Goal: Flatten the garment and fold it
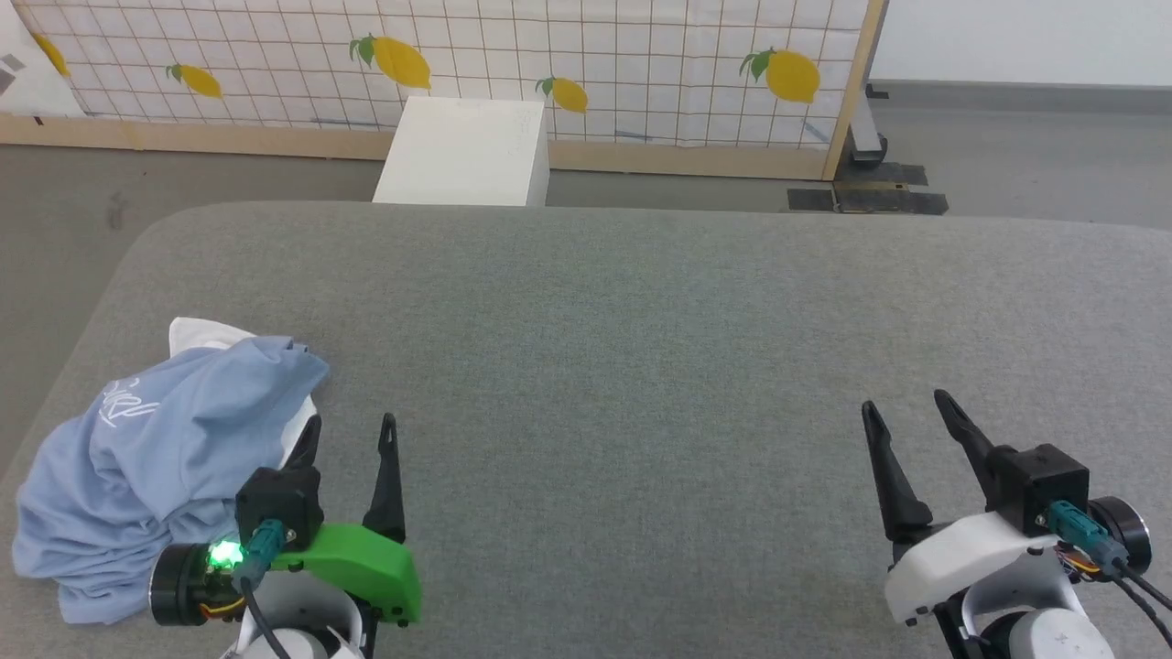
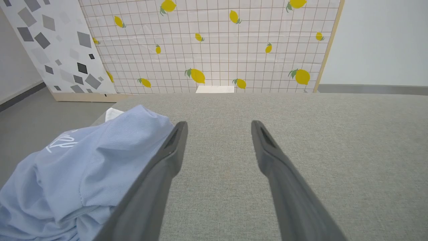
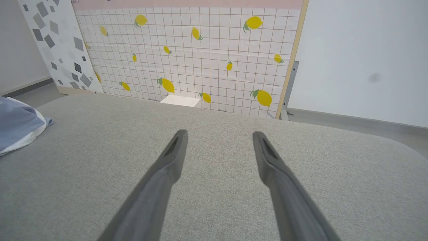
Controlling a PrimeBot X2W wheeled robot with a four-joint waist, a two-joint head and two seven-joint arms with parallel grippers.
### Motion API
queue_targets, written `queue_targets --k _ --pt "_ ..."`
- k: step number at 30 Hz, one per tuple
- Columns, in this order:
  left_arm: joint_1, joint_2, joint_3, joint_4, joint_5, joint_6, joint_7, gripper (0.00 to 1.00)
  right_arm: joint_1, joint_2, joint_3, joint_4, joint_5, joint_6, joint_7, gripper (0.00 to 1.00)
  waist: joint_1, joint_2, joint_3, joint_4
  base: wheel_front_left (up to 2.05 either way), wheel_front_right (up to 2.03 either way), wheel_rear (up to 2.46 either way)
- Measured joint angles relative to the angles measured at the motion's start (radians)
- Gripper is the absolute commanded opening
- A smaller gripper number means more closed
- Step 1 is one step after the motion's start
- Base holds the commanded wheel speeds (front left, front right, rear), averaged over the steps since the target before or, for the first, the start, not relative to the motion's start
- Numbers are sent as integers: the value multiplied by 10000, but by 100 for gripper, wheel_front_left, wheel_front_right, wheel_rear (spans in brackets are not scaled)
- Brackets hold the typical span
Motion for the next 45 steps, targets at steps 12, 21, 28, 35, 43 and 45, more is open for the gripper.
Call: queue_targets --k 12,21,28,35,43,45 --pt "0 0 -61 155 -119 58 -228 100 0 0 102 169 370 0 -232 100 0 0 -4 272 0 0 0" --pt "1 0 -121 226 -209 148 -407 100 1 2 234 297 623 0 -410 100 0 0 -29 691 0 0 0" --pt "2 0 -142 259 -454 240 -577 100 1 2 322 430 830 0 -577 100 0 0 -22 1109 0 0 0" --pt "8 0 -161 282 -506 316 -723 100 1 2 414 593 1032 0 -723 100 0 0 -1 1589 0 0 0" --pt "35 0 -161 295 -617 397 -846 100 3 2 571 782 1212 0 -884 100 0 0 20 2112 0 0 0" --pt "44 0 -159 309 -633 397 -928 100 4 2 591 819 1229 0 -924 100 0 0 19 2239 0 0 0"
